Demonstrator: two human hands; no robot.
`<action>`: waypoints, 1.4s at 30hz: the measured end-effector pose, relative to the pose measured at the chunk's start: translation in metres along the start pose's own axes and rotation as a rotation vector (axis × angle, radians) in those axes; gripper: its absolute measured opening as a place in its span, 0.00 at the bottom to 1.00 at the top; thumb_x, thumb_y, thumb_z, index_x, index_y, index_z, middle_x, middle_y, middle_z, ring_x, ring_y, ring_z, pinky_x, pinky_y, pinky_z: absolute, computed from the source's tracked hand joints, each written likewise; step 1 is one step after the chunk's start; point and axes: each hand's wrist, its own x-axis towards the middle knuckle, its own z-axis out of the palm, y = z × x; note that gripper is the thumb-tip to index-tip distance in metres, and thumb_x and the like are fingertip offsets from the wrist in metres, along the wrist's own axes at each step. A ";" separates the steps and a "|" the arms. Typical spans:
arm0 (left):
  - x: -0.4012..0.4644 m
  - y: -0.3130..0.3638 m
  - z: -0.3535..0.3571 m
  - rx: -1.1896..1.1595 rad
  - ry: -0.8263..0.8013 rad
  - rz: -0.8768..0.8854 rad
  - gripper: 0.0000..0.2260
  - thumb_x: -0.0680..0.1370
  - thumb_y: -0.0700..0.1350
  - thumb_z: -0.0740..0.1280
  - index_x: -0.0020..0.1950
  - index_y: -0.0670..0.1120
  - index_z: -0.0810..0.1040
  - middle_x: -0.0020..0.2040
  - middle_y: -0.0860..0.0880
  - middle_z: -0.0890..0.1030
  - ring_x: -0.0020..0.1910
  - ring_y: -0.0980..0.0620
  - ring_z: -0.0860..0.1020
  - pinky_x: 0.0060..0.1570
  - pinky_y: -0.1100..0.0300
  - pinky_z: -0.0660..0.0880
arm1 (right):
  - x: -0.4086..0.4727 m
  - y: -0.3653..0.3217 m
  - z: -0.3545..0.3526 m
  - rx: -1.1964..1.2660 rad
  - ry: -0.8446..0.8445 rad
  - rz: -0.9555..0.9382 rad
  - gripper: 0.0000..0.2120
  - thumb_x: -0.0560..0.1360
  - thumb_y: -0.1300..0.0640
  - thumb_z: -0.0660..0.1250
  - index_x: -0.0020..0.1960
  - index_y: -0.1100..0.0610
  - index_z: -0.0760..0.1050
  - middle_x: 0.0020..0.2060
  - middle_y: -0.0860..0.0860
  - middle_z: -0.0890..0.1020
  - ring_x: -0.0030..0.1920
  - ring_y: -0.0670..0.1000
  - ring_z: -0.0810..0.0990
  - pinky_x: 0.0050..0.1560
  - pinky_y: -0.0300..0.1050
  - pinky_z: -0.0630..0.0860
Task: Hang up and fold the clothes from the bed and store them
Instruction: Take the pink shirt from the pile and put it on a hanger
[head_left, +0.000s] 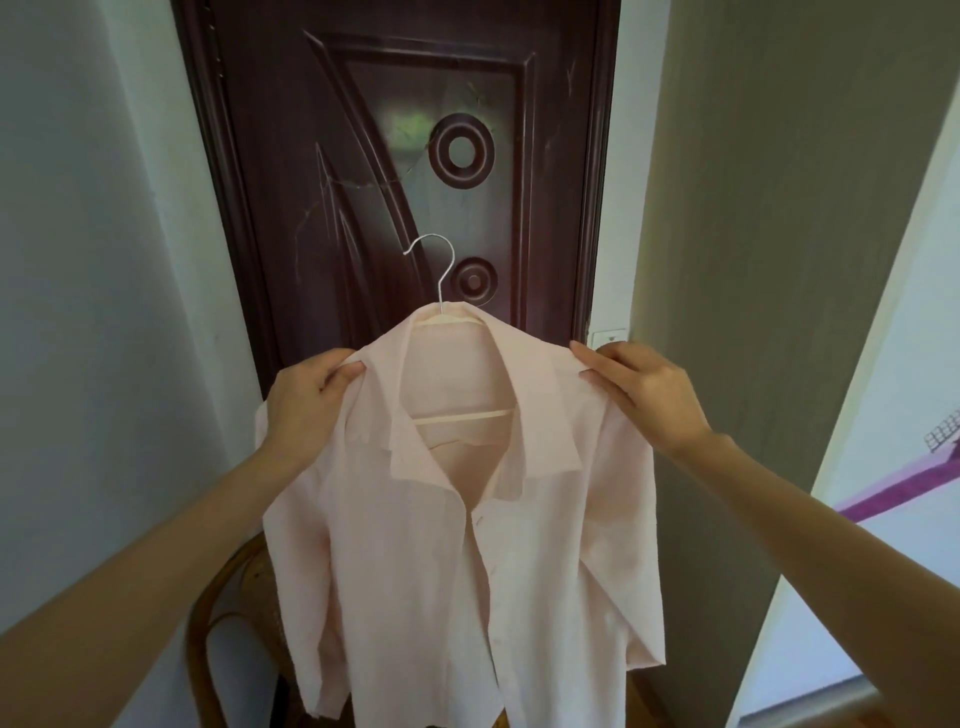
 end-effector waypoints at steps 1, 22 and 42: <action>-0.001 0.001 0.000 -0.012 -0.002 -0.005 0.10 0.81 0.47 0.64 0.58 0.47 0.82 0.47 0.51 0.83 0.47 0.49 0.79 0.54 0.49 0.77 | -0.001 -0.001 0.000 -0.018 0.035 0.003 0.17 0.80 0.56 0.60 0.67 0.54 0.77 0.46 0.53 0.82 0.42 0.55 0.79 0.36 0.45 0.77; -0.008 -0.007 -0.007 -0.034 0.046 0.095 0.11 0.81 0.44 0.65 0.60 0.43 0.82 0.52 0.48 0.83 0.51 0.48 0.80 0.55 0.52 0.77 | 0.060 -0.001 -0.019 0.961 -0.712 1.306 0.07 0.76 0.54 0.70 0.49 0.58 0.80 0.41 0.53 0.84 0.35 0.51 0.82 0.39 0.44 0.79; -0.011 -0.011 -0.007 -0.097 0.088 -0.075 0.12 0.81 0.44 0.64 0.62 0.43 0.80 0.50 0.49 0.81 0.48 0.49 0.78 0.54 0.55 0.74 | 0.007 -0.028 -0.010 0.194 0.081 0.566 0.16 0.83 0.61 0.60 0.70 0.58 0.73 0.51 0.57 0.83 0.44 0.59 0.82 0.45 0.48 0.76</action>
